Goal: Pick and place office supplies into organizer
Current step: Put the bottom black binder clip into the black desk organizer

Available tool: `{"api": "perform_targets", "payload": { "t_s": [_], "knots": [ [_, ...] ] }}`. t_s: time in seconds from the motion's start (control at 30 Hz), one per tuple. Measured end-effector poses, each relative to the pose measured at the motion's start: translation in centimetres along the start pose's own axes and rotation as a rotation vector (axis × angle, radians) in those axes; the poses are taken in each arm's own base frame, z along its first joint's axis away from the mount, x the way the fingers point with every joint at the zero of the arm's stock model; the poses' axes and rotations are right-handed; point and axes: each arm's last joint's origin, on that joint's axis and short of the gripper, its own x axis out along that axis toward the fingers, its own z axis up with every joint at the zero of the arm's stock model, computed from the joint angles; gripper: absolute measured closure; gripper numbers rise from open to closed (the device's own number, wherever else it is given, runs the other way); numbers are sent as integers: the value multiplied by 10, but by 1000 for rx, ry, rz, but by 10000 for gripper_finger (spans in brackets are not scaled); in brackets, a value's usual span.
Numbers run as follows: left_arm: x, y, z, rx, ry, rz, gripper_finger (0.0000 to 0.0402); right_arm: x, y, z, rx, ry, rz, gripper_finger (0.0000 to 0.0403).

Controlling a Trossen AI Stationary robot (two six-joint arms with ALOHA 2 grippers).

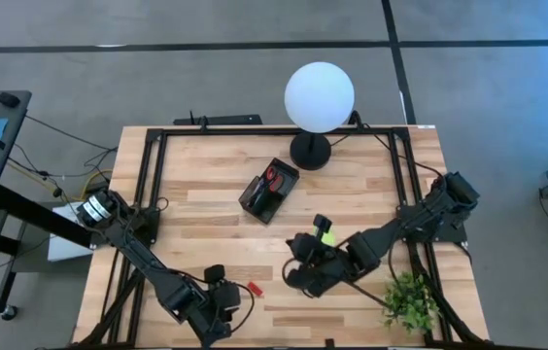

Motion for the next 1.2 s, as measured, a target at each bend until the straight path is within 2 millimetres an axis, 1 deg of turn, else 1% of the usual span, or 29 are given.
{"api": "perform_targets", "payload": {
  "t_s": [0.1, 0.23, 0.3, 0.33, 0.47, 0.63, 0.73, 0.83, 1.0, 1.2],
  "knots": [
    [0, -1, 0, -19, 4, -21, 223, 8, -8, 6, 30, -3, -22, 403],
    [0, -5, 3, 93, -16, -65, 223, 20, -18, 15, 86, -20, -43, 403],
    [0, -3, 4, 92, -13, -53, 219, 25, -23, 20, 113, -30, -54, 403],
    [1, -2, 5, 65, -13, -44, 215, 28, -26, 23, 128, -35, -59, 403],
    [2, 2, 6, -27, -16, -14, 184, 39, -37, 32, 188, -62, -78, 403],
    [2, 2, 6, -32, -41, 7, 141, 51, -52, 44, 262, -100, -101, 403],
    [2, 2, 6, -48, -44, 16, 131, 58, -61, 51, 304, -123, -115, 403],
    [2, 2, 6, -69, -62, 26, 134, 64, -70, 56, 337, -140, -131, 403],
    [2, 1, 12, 84, -138, 44, 161, 73, -85, 62, 376, -154, -163, 403],
    [5, 3, 19, 51, -150, 19, 171, 82, -101, 66, 402, -152, -203, 403]
  ]
}}
